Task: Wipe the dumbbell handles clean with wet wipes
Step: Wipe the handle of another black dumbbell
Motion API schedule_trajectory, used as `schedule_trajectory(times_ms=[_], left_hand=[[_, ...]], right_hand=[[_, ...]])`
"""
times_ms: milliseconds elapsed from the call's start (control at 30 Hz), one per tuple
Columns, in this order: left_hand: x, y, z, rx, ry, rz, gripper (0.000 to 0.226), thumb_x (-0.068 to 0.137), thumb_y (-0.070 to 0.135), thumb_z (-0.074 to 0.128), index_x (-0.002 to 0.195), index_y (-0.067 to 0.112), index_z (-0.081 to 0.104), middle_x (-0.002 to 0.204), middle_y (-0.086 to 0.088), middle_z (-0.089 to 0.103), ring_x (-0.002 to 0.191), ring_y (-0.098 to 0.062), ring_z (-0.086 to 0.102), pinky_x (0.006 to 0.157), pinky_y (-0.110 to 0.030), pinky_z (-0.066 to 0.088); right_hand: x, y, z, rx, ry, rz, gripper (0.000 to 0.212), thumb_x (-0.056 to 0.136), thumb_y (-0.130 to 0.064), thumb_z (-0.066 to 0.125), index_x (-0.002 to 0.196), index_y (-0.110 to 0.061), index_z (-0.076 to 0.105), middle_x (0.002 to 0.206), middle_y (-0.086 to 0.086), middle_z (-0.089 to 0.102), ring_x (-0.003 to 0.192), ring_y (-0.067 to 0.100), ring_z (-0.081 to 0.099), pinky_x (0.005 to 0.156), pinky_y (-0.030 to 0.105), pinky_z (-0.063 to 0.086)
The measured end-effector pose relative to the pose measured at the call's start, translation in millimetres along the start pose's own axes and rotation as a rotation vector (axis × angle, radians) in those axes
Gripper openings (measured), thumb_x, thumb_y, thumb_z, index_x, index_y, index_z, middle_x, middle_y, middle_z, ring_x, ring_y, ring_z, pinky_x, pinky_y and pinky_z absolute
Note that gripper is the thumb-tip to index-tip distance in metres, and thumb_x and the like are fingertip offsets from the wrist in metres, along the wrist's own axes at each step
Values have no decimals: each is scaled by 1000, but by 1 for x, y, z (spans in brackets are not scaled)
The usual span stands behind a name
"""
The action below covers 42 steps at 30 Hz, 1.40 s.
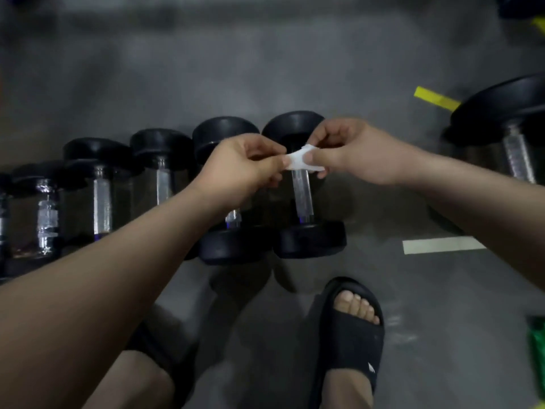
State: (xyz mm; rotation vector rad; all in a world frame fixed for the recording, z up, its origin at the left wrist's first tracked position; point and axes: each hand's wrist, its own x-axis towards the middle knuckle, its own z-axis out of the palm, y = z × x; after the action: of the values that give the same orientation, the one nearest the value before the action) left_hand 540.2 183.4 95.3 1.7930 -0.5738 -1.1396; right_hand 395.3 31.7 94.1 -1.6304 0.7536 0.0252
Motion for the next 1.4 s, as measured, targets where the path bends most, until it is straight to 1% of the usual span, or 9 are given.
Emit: schedule_trajectory(times_ms=[100, 167, 267, 367, 433, 600, 700, 833, 1400], left_hand=[[3, -27, -3, 296, 102, 55, 7, 94, 24, 65, 96, 22, 72, 83, 4, 74, 71, -9, 67, 73, -32, 58], [-5, -41, -1, 459, 128, 103, 8, 94, 29, 64, 93, 27, 71, 81, 10, 72, 76, -3, 66, 74, -24, 56], [-19, -55, 6, 619, 7, 210, 14, 94, 37, 63, 93, 25, 70, 81, 11, 66, 78, -2, 62, 74, -23, 51], [-21, -65, 12, 867, -198, 302, 37, 90, 62, 56, 94, 27, 67, 87, 9, 60, 81, -9, 58, 76, -33, 51], [-18, -68, 11, 974, -279, 298, 51, 84, 75, 48, 98, 29, 66, 92, 10, 58, 85, -9, 56, 76, -35, 51], [-14, -77, 11, 1044, -289, 348, 63, 84, 83, 34, 94, 29, 64, 88, 11, 56, 88, -13, 55, 74, -39, 53], [-17, -82, 13, 1113, -266, 399, 64, 89, 80, 24, 92, 27, 59, 86, 12, 51, 91, -16, 55, 70, -35, 48], [-16, -82, 15, 1174, -293, 405, 57, 91, 78, 19, 92, 30, 50, 89, 14, 43, 98, -17, 54, 70, -34, 39], [-17, -82, 18, 1255, -277, 404, 60, 94, 72, 16, 106, 27, 54, 104, 6, 57, 104, -21, 55, 72, -37, 40]], right_hand=[[-3, 25, 0, 3, 83, 95, 10, 92, 0, 66, 93, -5, 57, 84, 14, 70, 65, 10, 70, 62, 20, 57], [-6, 41, 2, 16, 161, 130, 19, 91, 5, 62, 83, -9, 52, 80, 12, 70, 62, 8, 70, 59, 19, 56], [-5, 59, 9, 33, 247, 145, 27, 90, 7, 57, 78, -14, 46, 79, 11, 66, 64, 13, 71, 59, 21, 55], [-1, 72, 18, 98, 330, 89, 30, 87, 8, 59, 85, -19, 48, 88, 7, 57, 78, 21, 69, 69, 33, 62], [2, 79, 25, 70, 394, 35, 33, 82, 3, 65, 94, -26, 55, 92, -1, 59, 84, 16, 65, 77, 41, 63], [12, 84, 39, -70, 545, 22, 11, 84, -18, 71, 95, -22, 70, 87, -4, 72, 81, 8, 69, 79, 33, 59], [16, 87, 43, -148, 500, -55, 9, 86, -25, 72, 95, -23, 74, 92, -8, 72, 86, 4, 68, 80, 29, 56], [14, 92, 46, -214, 430, -164, 9, 88, -20, 73, 95, -20, 78, 97, -9, 68, 92, 4, 68, 84, 22, 53], [24, 94, 35, -527, 360, -325, 16, 94, -21, 67, 100, -15, 80, 94, -3, 64, 81, 4, 60, 78, 11, 43]])
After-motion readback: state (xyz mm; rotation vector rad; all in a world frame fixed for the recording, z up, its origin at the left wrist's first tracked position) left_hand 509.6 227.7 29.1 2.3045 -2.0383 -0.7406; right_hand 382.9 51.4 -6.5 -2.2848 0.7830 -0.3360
